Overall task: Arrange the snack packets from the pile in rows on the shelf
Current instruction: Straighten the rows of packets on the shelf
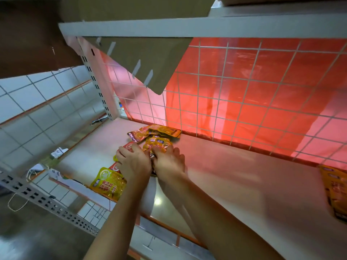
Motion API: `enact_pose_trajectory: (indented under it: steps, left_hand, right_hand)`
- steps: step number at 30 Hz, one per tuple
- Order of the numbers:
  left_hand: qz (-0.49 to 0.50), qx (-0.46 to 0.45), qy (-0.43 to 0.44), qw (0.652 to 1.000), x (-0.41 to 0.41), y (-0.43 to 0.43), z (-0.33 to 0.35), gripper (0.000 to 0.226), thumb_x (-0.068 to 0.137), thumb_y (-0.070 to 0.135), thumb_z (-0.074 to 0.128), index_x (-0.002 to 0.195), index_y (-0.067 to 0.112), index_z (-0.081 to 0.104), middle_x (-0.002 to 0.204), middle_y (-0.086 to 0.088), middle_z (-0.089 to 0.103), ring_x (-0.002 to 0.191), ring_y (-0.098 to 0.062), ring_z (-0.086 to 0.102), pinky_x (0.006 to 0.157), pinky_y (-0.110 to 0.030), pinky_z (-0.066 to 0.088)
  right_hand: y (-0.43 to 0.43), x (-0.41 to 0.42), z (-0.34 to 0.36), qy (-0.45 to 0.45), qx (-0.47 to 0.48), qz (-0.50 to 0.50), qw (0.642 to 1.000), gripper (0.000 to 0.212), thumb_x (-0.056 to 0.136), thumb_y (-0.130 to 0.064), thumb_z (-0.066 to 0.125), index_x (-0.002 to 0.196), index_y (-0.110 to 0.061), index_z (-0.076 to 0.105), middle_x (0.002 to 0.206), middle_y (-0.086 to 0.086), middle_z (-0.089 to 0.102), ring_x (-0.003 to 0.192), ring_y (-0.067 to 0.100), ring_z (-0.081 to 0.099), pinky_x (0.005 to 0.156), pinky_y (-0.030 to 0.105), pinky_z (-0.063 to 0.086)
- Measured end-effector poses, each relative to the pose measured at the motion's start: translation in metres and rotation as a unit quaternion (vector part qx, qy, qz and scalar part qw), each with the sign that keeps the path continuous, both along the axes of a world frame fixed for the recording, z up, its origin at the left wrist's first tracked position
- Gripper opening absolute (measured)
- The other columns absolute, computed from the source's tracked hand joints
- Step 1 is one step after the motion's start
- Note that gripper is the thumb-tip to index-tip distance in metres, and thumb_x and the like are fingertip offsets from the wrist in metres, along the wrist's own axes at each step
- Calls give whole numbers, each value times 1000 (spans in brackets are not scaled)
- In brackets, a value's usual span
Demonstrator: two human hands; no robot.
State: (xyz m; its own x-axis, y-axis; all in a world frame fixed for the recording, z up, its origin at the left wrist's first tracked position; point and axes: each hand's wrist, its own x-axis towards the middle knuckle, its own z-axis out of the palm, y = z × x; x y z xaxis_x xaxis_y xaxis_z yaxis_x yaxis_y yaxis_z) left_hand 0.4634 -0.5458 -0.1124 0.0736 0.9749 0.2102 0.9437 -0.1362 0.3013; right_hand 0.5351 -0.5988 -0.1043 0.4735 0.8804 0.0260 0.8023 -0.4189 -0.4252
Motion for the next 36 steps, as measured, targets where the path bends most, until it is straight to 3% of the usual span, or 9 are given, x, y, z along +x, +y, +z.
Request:
enact_pose_trajectory:
  steps: [5,9,14,17,22,26,29,33,36]
  left_hand:
    - [-8,-32,-11,999,2,0,1,53,92,42,56,132,10,44,150,-30,19,131,-46,29,104,-51,31]
    - [-69,28,-20,997,4,-8,1,56,86,34,67,133,11,47,152,-23,21,127,-42,35,104,-46,33]
    - [-135,26,-231,963,20,-24,6,87,75,4,77,147,13,30,152,-28,14,138,-44,27,109,-44,33]
    - [-158,-4,-322,934,30,-36,6,92,75,2,75,150,10,22,140,-25,44,123,-38,50,99,-37,38]
    - [-186,-93,-411,888,48,-53,8,67,75,9,77,134,4,46,110,-11,67,100,-27,65,91,-37,49]
    - [-246,-222,-494,803,63,-74,11,26,78,13,76,103,12,67,87,-4,73,81,-25,69,76,-40,57]
    - [-288,-300,-522,744,79,-97,12,25,71,22,70,94,14,68,82,-4,73,73,-18,68,64,-28,55]
    - [-321,-333,-501,732,102,-129,13,23,69,31,68,90,22,66,86,-7,73,78,-24,69,70,-36,56]
    - [-350,-359,-491,712,118,-150,12,19,74,26,73,91,21,65,78,1,73,69,-13,70,58,-26,54]
  right_hand:
    - [5,2,-3,6,-10,-40,999,27,97,-36,43,120,-33,56,129,9,39,112,33,41,92,42,33]
    - [-4,12,-11,29,48,-79,995,30,92,-29,54,121,-32,55,127,7,38,108,33,46,89,39,42]
    - [-22,34,-13,193,108,-183,958,63,78,-15,63,133,-26,34,127,7,35,104,32,59,84,40,52]
    - [-33,48,-17,331,145,-248,899,64,77,-16,67,134,-27,40,126,2,55,110,25,59,87,27,48]
    - [-69,73,-14,411,243,-302,825,47,77,-4,68,121,-20,60,108,3,69,94,18,63,81,27,50]
    - [-106,90,-7,437,342,-314,771,51,81,4,66,122,-26,57,102,12,67,91,29,66,82,43,55]
    - [-132,100,-2,413,388,-311,763,42,85,2,63,109,-32,61,98,12,67,89,29,66,82,46,56]
    - [-162,110,3,425,421,-337,727,20,88,-2,61,101,-14,69,101,10,70,98,32,66,87,54,53]
    - [-186,116,2,437,439,-347,704,8,89,-17,65,96,-18,68,100,10,71,96,29,67,88,51,54]
